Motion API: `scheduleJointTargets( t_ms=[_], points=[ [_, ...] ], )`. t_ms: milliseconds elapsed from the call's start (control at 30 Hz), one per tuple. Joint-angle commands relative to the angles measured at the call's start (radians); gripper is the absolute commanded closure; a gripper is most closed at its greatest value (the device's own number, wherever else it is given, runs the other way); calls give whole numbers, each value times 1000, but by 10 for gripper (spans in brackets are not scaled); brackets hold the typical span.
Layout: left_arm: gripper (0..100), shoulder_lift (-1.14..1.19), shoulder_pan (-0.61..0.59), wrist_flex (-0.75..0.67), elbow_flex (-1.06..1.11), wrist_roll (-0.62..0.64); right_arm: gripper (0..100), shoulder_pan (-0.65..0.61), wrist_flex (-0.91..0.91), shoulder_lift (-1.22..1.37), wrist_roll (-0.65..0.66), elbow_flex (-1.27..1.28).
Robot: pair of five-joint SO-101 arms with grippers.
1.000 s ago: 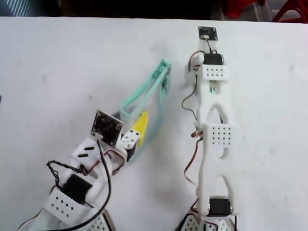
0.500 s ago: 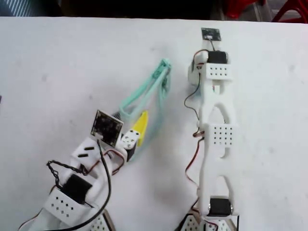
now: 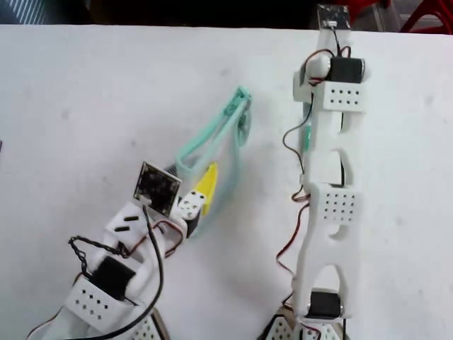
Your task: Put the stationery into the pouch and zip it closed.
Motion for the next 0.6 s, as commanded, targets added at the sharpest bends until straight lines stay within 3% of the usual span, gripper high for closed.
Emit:
scheduleJointTargets(
  t_ms=[0,567],
  points=[
    [917,-15,-7,-2,-34,-12,982,-21,27,-157,11,84],
    [917,-15,-7,-2,-32,-12,982,-145,25,-782,9,597]
  ],
)
